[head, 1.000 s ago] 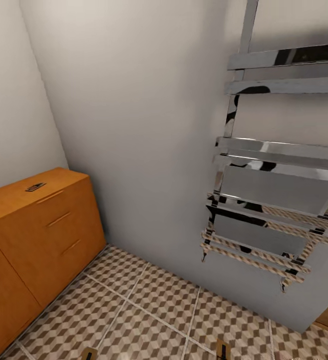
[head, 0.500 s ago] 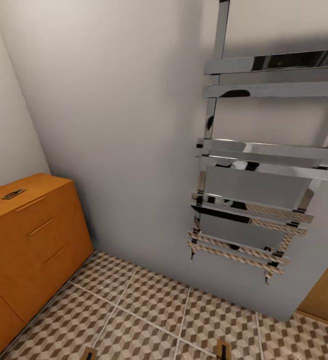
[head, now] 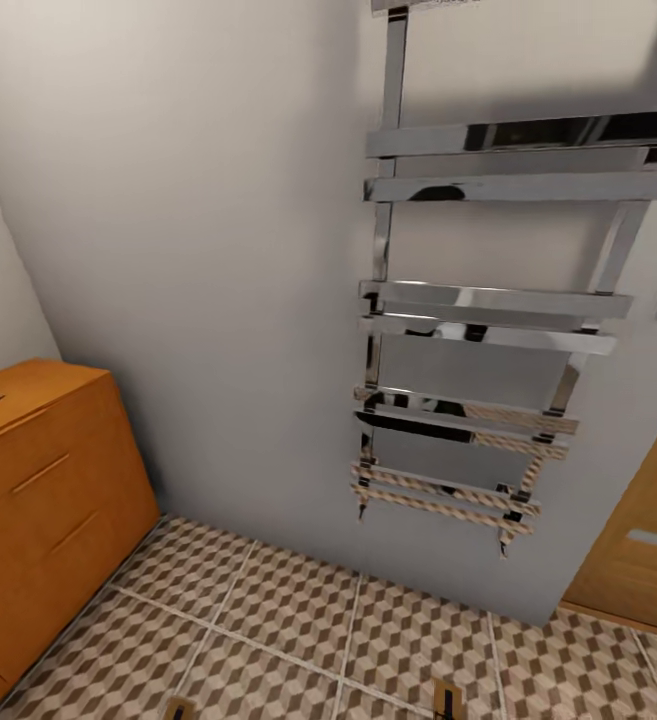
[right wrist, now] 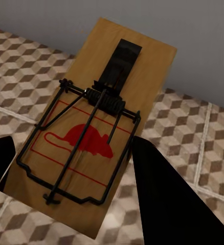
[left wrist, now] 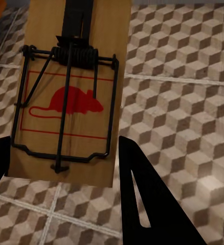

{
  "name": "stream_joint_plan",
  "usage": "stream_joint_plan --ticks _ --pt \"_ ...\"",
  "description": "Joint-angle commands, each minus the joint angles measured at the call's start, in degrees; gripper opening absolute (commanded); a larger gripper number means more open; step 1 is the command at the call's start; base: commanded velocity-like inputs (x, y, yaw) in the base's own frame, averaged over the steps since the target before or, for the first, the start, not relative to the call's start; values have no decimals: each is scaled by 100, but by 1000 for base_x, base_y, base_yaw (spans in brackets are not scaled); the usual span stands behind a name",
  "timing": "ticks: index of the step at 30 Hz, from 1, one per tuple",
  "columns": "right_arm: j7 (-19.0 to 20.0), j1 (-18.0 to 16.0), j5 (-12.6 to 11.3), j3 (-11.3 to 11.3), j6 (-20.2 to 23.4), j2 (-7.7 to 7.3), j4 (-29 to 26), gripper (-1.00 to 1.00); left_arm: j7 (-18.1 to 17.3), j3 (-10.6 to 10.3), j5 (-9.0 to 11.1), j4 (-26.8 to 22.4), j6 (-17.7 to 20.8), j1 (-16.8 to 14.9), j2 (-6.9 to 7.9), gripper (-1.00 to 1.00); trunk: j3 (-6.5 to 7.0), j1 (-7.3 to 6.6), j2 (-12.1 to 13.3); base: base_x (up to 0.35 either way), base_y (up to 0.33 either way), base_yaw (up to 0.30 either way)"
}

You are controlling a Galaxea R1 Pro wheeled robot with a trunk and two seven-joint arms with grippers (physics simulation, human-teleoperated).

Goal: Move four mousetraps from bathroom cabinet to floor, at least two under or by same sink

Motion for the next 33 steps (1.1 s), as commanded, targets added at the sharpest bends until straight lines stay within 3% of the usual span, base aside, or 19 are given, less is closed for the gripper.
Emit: stream_joint_plan --ticks 1,33 --pt "-11 -5 33 10 -11 1 6 -100 78 -49 -4 -13 8 -2 3 -100 -1 0 -3 0 0 -184" --pt "-2 -5 32 10 -6 1 6 -100 78 -49 -1 34 8 -2 -36 -100 95 0 -3 0 0 -194"
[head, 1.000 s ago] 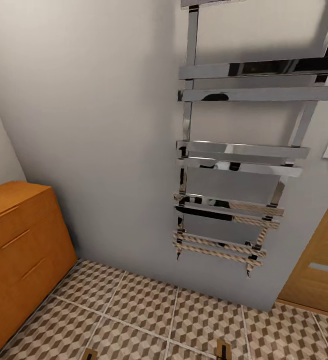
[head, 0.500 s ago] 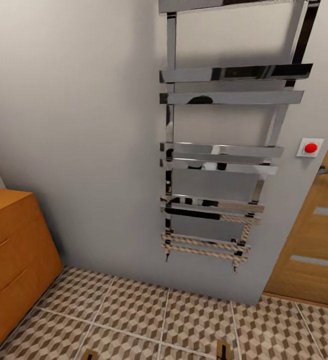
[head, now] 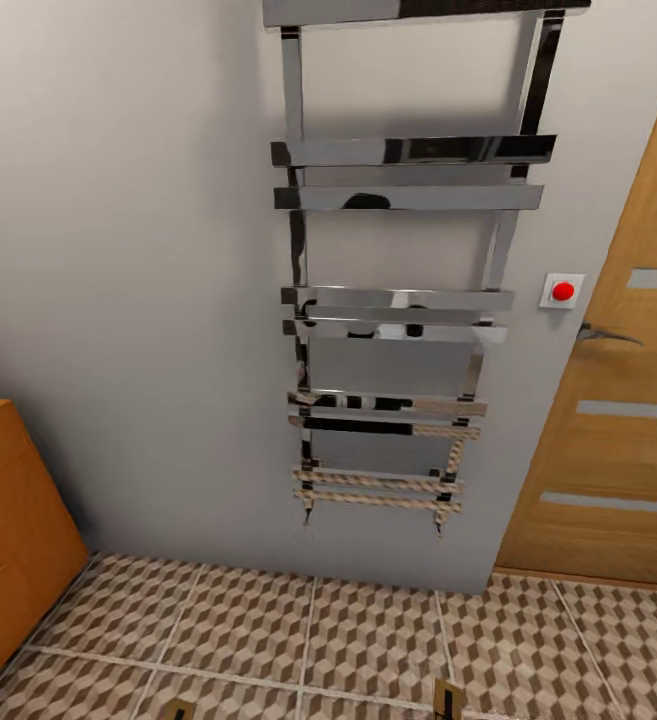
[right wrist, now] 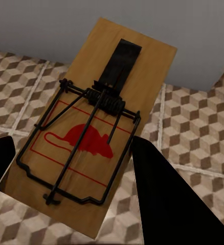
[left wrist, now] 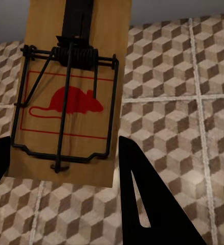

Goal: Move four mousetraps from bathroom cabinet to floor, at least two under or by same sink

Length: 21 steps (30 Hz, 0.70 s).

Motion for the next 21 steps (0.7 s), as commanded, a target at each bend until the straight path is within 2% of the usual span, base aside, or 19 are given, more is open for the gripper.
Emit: stream_joint_plan --ticks 1,21 --pt "-10 -5 32 10 -12 1 6 -100 78 -49 -10 -14 8 -2 6 -100 -6 0 -3 0 0 -251" --pt "-8 -5 32 10 -6 -8 6 -100 78 -49 -11 -14 8 -1 6 -100 -6 0 -3 0 0 -270"
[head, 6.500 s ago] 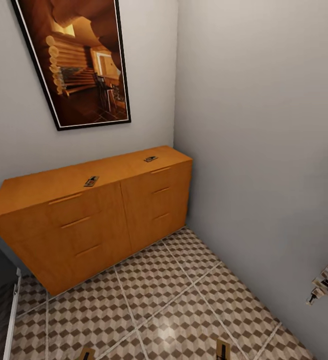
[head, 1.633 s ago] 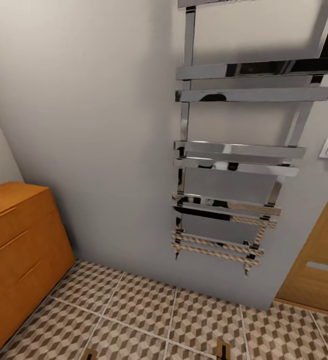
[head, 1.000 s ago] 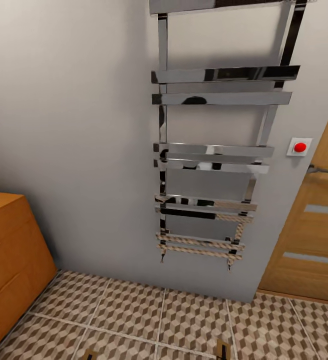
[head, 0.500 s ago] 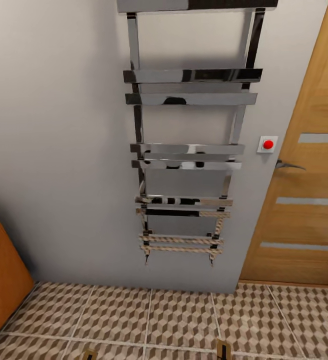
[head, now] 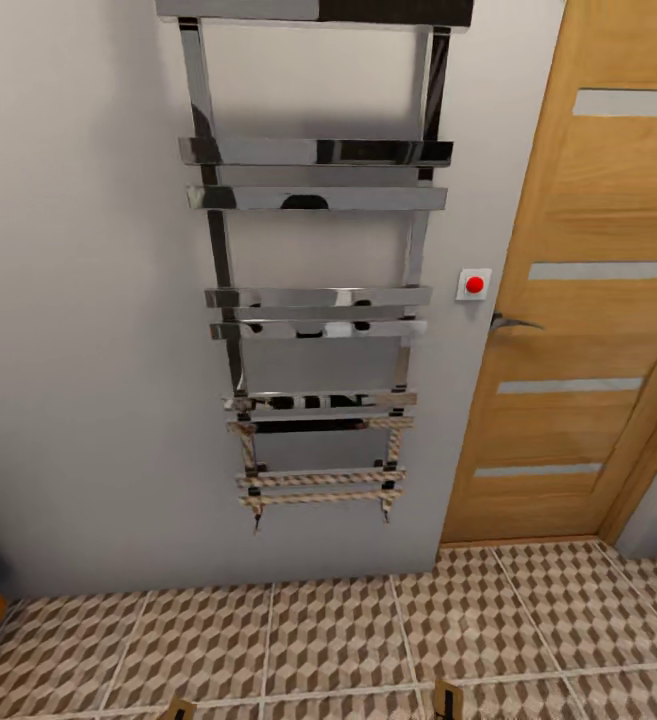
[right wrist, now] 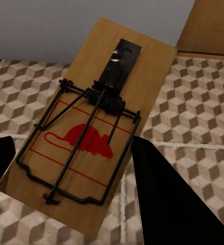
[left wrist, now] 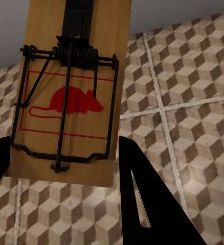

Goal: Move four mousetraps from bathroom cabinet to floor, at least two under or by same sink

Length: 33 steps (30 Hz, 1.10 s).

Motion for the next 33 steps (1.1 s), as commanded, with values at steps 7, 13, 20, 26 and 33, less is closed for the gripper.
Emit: stream_joint_plan --ticks 7,13,20,26,33 --pt "-11 -5 33 10 -12 1 7 -100 79 -49 -6 -15 8 -2 6 -100 -6 0 -3 0 0 -275" --pt "-11 -5 33 10 -12 1 7 -100 79 -49 -8 -15 8 -2 6 -100 -6 0 -3 0 0 -275" --pt "-11 -5 33 10 -12 1 8 -100 79 -49 -7 -15 8 -2 6 -100 -6 0 -3 0 0 -275" --pt "-11 -5 33 10 -12 1 7 -100 79 -49 -11 -15 8 -2 6 -100 -6 0 -3 0 0 -272" --pt "-11 -5 33 10 -14 1 9 -100 79 -49 -11 -15 8 -2 6 -100 -6 0 -3 0 0 -267"
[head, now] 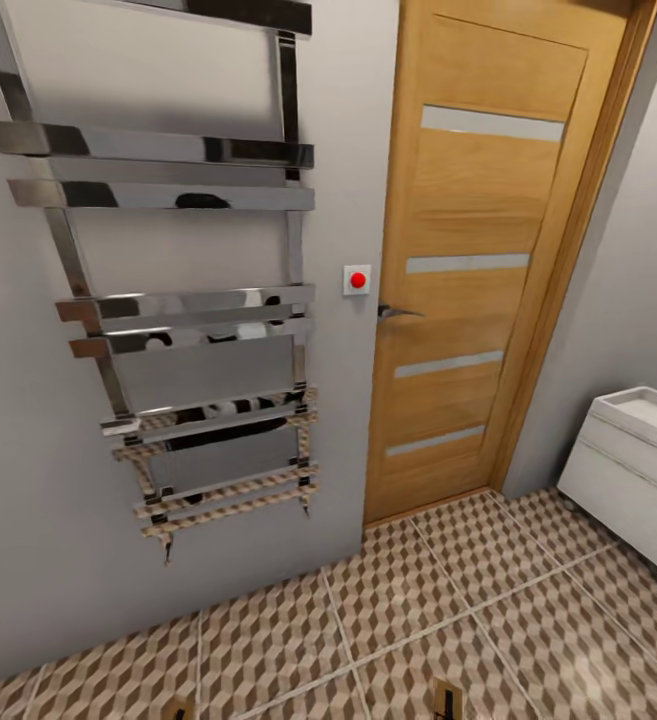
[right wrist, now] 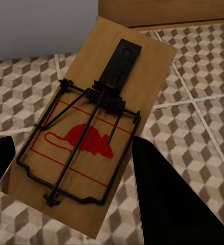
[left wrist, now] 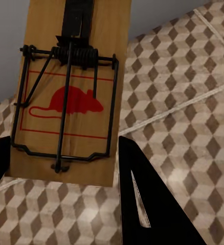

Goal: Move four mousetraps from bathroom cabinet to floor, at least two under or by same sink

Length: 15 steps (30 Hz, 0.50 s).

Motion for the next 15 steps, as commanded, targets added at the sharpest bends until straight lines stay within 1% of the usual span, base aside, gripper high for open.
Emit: stream_joint_plan --ticks 1,15 --pt "-15 -5 35 10 -14 1 6 -100 79 -50 -7 -15 8 -2 6 -100 -6 0 -3 0 0 -266" --pt "-15 -5 36 10 -11 2 7 -100 79 -50 -7 -15 0 -2 -8 -100 -6 0 -3 0 0 -262"
